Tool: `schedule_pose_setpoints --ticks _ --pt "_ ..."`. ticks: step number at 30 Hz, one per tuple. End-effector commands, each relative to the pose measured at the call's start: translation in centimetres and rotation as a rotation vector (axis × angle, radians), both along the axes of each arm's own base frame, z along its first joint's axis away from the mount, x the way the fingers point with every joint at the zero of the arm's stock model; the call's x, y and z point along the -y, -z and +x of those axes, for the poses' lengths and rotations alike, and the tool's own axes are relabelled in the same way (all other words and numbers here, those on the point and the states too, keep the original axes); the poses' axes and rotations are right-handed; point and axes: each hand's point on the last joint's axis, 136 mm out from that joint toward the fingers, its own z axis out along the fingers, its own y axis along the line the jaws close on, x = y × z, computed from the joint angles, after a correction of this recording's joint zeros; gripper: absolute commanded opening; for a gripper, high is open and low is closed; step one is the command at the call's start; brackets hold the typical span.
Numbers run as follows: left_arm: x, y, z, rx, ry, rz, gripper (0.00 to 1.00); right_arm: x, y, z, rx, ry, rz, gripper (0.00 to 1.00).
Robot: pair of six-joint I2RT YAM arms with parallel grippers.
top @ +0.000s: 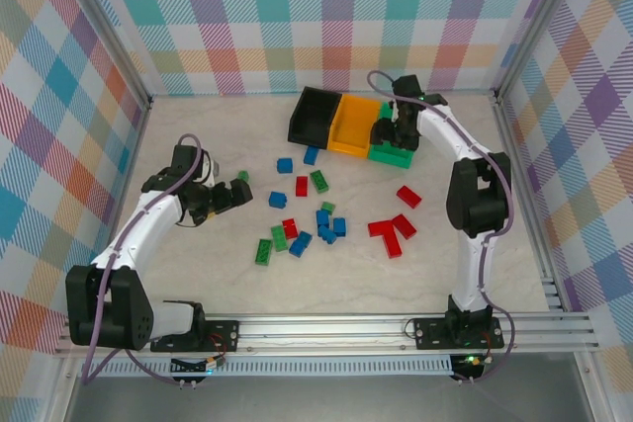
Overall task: Sort the legos into containers by color
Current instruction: Place the lego in the container, then pick up the lego from the middle-right of the table.
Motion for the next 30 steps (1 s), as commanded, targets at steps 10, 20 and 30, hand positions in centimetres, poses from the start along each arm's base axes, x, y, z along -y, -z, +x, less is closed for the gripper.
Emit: schedule_pose_setpoints --ticks 10,20,30 --pt "-0.1 -0.7 -1.8 -0.015 0.044 0.009 1.00 1.1 1.3 -12.4 -0.067 -0.056 -0.102 0.70" --pt "-0.8 -0.5 -2.2 -0.027 0.056 0.058 1.00 6.7 4.5 -13.5 -0.148 0.024 -0.221 0.72" --pt "-1.4 -1.1 -3.1 -0.002 0.032 0.079 1.00 7.1 7.2 -10.3 -0.230 -0.037 -0.281 0.71"
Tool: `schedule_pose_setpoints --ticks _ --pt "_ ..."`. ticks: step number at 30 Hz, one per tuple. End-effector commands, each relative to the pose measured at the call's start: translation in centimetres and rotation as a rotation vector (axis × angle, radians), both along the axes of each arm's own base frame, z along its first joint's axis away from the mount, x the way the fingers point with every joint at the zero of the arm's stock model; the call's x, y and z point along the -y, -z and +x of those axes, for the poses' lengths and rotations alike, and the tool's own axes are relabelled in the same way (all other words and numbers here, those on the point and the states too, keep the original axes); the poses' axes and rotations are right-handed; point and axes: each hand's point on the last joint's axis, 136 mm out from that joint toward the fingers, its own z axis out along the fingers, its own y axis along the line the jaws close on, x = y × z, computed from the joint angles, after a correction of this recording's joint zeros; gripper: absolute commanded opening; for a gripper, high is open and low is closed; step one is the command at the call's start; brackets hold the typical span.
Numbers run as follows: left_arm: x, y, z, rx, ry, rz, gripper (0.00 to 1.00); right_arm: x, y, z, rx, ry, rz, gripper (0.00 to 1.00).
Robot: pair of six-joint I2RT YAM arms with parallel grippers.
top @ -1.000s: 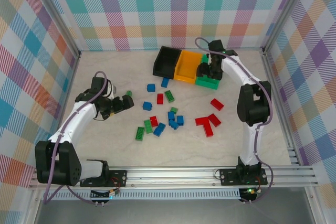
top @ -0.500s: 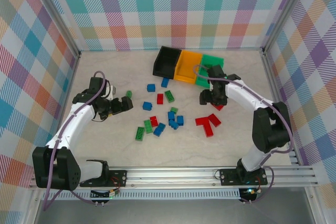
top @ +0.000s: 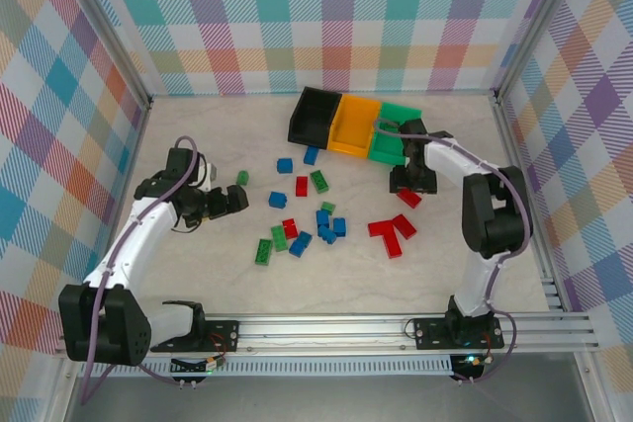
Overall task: Sort the legos into containers by color
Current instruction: Pick up the lego from the middle-right of the table.
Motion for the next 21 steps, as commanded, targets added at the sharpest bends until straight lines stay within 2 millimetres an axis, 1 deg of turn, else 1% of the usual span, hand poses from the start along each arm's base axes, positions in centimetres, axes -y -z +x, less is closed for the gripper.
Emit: schedule_pose_setpoints --ticks 1,3,5,8,10,12,13,17,20,21 --pt "-0.5 0.1 -1.0 -0.016 -0.016 0.010 1.00 0.2 1.0 -0.3 -0.061 -0.046 -0.014 0.71" --pt "-0.4 0.1 -1.2 -0.017 -0.016 0.005 1.00 -0.5 1.6 -0.6 -0.081 -0.058 0.026 0.67" --pt "-0.4 0.2 -1.3 -0.017 -0.011 0.007 1.00 -0.9 1.9 -0.8 -0.081 -0.051 0.050 0.60" --pt "-0.9 0.5 -1.4 -0.024 -0.016 0.033 1.00 -1.0 1.8 -1.0 -0.071 -0.039 0.066 0.45" --pt "-0.8 0.6 -1.3 -0.028 -0.014 0.031 1.00 -1.5 1.5 -1.0 -0.064 -0.038 0.095 0.34" --pt "-0.6 0.7 -1.3 -0.031 -0.007 0.020 1.00 -1.9 1.1 -1.1 -0.055 -0.033 0.121 0.25" --pt "-0.5 0.7 -1.3 -0.033 -0.005 0.016 1.00 -2.2 0.8 -1.1 -0.049 -0.030 0.139 0.22" --pt "-0.3 0.9 -1.4 -0.037 -0.002 0.004 1.00 -3.0 -0.8 -1.0 -0.011 -0.010 0.199 0.21" --pt "-0.3 0.8 -1.3 -0.037 -0.001 0.003 1.00 -3.5 -2.9 -0.5 0.033 -0.004 0.237 0.21" --pt "-0.3 0.8 -1.3 -0.034 -0.001 0.004 1.00 -3.8 -4.0 -0.1 0.057 -0.005 0.255 0.21"
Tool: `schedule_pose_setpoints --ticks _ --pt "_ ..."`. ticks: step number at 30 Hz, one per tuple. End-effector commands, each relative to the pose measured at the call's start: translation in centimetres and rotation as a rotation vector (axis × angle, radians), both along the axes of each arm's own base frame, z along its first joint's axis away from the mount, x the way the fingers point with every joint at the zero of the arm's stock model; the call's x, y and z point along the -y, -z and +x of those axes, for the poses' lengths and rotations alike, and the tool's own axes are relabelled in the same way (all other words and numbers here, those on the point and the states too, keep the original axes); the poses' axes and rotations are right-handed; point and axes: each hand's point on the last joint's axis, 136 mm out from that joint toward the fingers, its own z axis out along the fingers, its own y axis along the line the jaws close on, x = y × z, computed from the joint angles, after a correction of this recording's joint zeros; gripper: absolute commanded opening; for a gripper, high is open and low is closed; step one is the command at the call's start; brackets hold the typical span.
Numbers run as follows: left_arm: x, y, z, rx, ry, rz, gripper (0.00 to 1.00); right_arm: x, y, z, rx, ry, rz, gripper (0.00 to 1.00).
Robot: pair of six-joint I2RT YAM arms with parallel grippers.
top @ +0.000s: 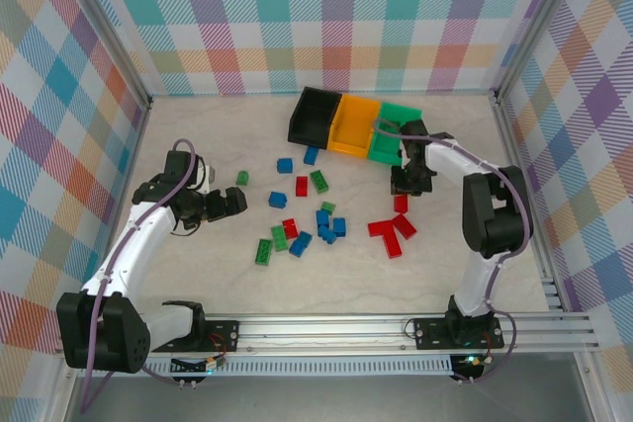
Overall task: Sort the legos into containers by color
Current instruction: Pick up the lego from the middle-right of the table, then place the lego in the container.
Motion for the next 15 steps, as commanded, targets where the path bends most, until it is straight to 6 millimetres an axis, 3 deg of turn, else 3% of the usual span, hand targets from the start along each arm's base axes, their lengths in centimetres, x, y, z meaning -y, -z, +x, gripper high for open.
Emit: schedule_pose_setpoints --ticks 1,7,12,15 --pt "-0.1 0.6 -0.7 -0.032 0.002 -0.004 1.00 -1.3 -4.2 1.3 0.085 0.029 0.103 0.21" --pt "0.0 0.9 -0.7 -0.045 0.005 -0.009 1.00 -4.3 -10.3 6.4 0.225 0.045 0.254 0.21" --pt "-0.5 0.9 -0.7 -0.042 -0.004 0.018 1.00 -7.1 -12.8 11.7 0.296 0.050 0.320 0.21" --pt "-0.7 0.9 -0.8 -0.042 -0.009 0.027 1.00 -8.8 -13.1 15.1 0.333 0.041 0.304 0.22"
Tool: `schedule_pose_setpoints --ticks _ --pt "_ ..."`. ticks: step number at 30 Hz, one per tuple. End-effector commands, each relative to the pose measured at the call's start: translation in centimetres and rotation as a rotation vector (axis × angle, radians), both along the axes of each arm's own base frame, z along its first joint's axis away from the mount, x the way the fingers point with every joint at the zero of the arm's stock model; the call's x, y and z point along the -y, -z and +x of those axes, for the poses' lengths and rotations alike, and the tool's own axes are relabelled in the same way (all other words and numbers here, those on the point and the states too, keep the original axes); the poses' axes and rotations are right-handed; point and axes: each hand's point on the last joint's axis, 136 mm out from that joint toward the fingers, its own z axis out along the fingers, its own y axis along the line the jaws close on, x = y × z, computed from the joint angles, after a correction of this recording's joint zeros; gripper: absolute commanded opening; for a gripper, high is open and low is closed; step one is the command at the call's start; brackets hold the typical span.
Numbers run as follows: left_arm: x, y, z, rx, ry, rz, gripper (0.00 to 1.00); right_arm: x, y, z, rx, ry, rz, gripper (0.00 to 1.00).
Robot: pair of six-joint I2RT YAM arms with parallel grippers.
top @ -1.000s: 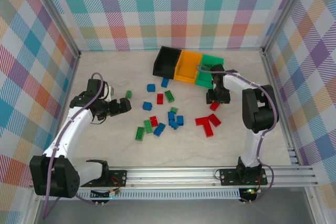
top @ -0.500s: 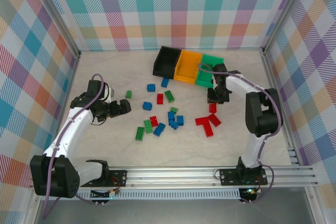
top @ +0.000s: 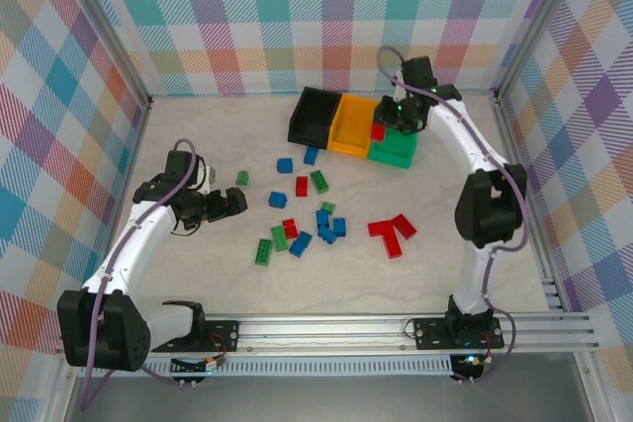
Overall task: Sort the legos into containers by color
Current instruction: Place the lego in the container, then pick up the lego from the center of the table.
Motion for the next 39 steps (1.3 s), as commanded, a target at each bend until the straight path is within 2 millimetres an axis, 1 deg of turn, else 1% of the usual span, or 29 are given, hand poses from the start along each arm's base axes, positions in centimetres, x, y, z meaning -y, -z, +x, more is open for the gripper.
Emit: schedule_pose_setpoints --ticks 1,3,4,5,6,7,9,10,13,15,16,18,19,21,23,26,31,35,39 --pt "-0.6 0.6 -0.8 -0.034 -0.006 0.022 1.00 -2.4 1.6 2.5 -0.035 -0.001 0.004 0.22" --pt "-0.7 0.6 -0.9 -0.030 -0.009 0.027 1.00 -2.8 2.0 4.4 -0.026 0.010 -0.006 0.23" --pt "-0.7 0.6 -0.9 -0.029 -0.010 0.029 1.00 -2.8 2.1 5.3 -0.020 0.022 -0.018 0.29" --pt "-0.7 0.6 -0.9 -0.029 -0.011 0.031 1.00 -2.9 2.7 5.8 -0.028 0.026 -0.028 0.38" --pt "-0.7 0.6 -1.0 -0.030 -0.011 0.031 1.00 -3.1 2.8 6.0 -0.036 0.020 -0.025 0.48" --pt "-0.7 0.6 -1.0 -0.030 -0.011 0.031 1.00 -3.6 2.9 5.9 -0.044 0.005 -0.013 0.54" --pt "-0.7 0.6 -1.0 -0.028 -0.011 0.034 1.00 -4.8 2.4 5.1 -0.033 -0.039 -0.011 0.56" --pt "-0.6 0.7 -1.1 -0.030 -0.009 0.033 1.00 -5.7 2.3 4.3 -0.018 -0.076 -0.025 0.56" --pt "-0.5 0.7 -1.0 -0.032 -0.006 0.029 1.00 -7.8 1.8 1.0 0.018 -0.169 -0.100 0.57" --pt "-0.3 0.9 -0.9 -0.040 0.000 0.021 1.00 -8.9 1.9 -1.4 0.013 -0.225 -0.108 0.57" --pt "-0.2 0.9 -0.9 -0.043 0.002 0.017 1.00 -9.5 2.7 -2.7 -0.005 -0.251 -0.106 0.57" --pt "0.0 1.1 -0.9 -0.051 0.009 0.011 1.00 -10.4 3.5 -5.0 -0.033 -0.297 -0.093 0.57" --pt "0.0 1.2 -0.9 -0.055 0.010 0.011 1.00 -10.8 4.5 -6.1 -0.058 -0.317 -0.095 0.57" --pt "0.0 1.2 -0.7 -0.056 0.013 0.007 1.00 -11.6 6.4 -7.9 -0.098 -0.355 -0.111 0.57" --pt "0.1 1.3 -0.7 -0.062 0.016 0.006 1.00 -12.4 8.4 -9.2 -0.131 -0.385 -0.142 0.56" --pt "0.2 1.4 -0.8 -0.066 0.018 0.002 1.00 -13.2 11.0 -10.1 -0.175 -0.406 -0.196 0.56" --pt "0.3 1.3 -0.9 -0.061 0.022 0.004 1.00 -14.0 14.0 -9.7 -0.214 -0.414 -0.278 0.56" --pt "0.4 1.3 -0.9 -0.057 0.026 0.009 1.00 -14.8 15.4 -9.8 -0.246 -0.428 -0.287 0.57" --pt "0.3 1.3 -1.0 -0.061 0.025 0.013 1.00 -15.4 15.8 -10.1 -0.251 -0.439 -0.290 0.56"
